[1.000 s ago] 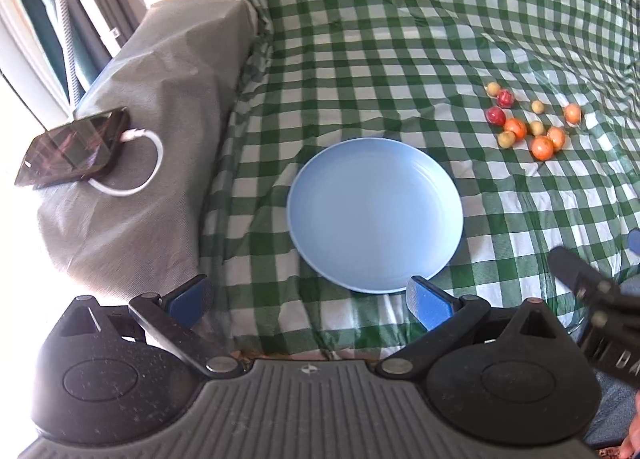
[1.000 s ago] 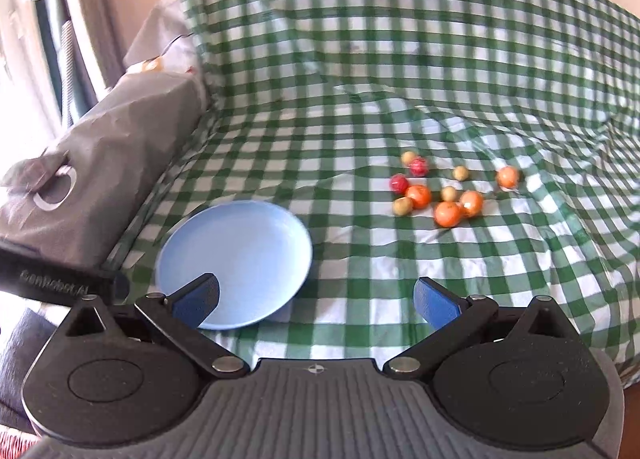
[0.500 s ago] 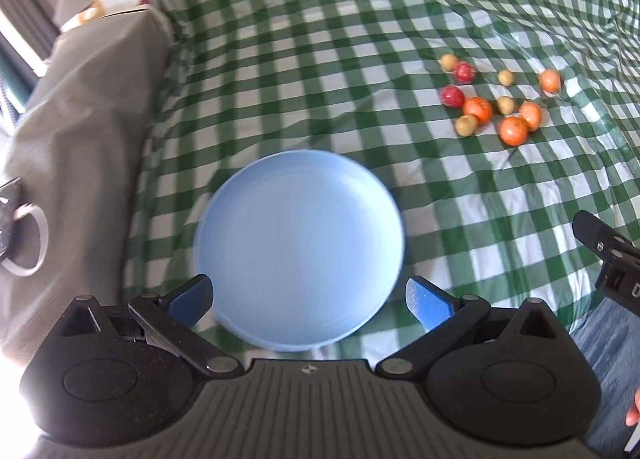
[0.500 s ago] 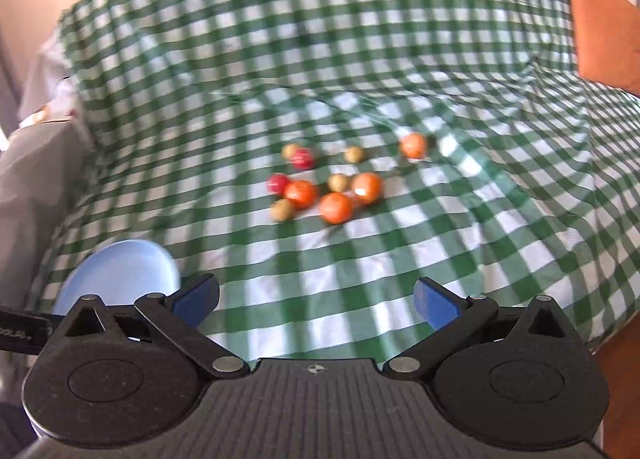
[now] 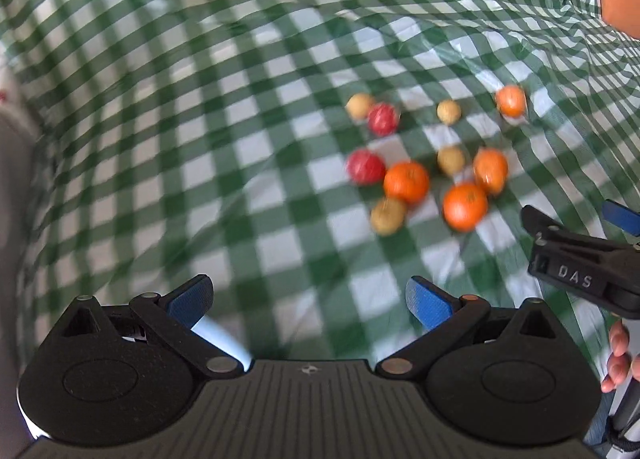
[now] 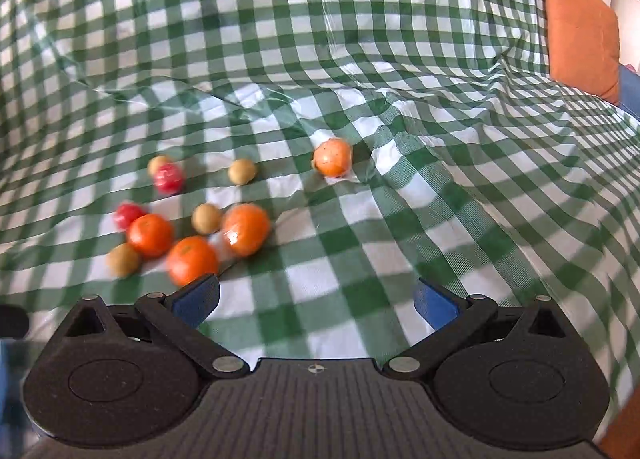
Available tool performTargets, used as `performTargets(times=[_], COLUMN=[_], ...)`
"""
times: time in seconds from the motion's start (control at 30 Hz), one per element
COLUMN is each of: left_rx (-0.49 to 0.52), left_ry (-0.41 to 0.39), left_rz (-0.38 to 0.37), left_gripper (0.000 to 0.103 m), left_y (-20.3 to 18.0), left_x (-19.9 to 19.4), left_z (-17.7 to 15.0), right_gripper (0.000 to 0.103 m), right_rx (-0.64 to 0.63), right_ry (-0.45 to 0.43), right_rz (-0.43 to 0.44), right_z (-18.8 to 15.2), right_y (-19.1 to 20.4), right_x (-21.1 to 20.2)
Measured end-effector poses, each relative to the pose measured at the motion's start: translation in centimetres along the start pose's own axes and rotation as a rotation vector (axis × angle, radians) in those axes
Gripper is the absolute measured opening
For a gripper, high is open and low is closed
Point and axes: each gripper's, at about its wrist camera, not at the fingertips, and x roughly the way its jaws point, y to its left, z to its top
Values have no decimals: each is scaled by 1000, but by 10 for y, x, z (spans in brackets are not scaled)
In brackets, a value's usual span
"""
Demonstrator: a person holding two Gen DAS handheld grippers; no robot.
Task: Organize fruits
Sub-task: 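Grasp an orange with the right tool while the left tool grasps a brown kiwi, then carry the orange and kiwi over the blue plate with both tools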
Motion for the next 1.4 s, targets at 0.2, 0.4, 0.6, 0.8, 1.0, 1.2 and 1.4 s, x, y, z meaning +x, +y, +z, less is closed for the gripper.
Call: performTargets(times=[0.2,0.4,0.6,0.8,1.0,1.2,1.4], left_rx=[62,87,1,-97,-162,-228,-287], left_ry=[-4,53,27,-50,-81,-64,-50], left_rz=[-81,-192,-235,-191,-113,-75,-35], left_gripper=[99,45,27,27,27,27,27], left_y=[-12,-19,1,45,86,116,137], left_x=[39,62,48,-10,-78,-134,-182], left_z=[23,35,38,33,-4,-63,-128], right_gripper=[94,83,36,36,36,36,36], right_rx=[-20,-104,-138,25,19,-1,-100], right_ry=[16,-51,-99,-135,-191,-153,-83], right_rz=[86,96,64,-43,-24,150,330], right_z=[11,13,13,19,17,-3,-38], right_y=[7,24,20,-13,-13,9,63], right_x=[49,66,61,56,5,-98,-179])
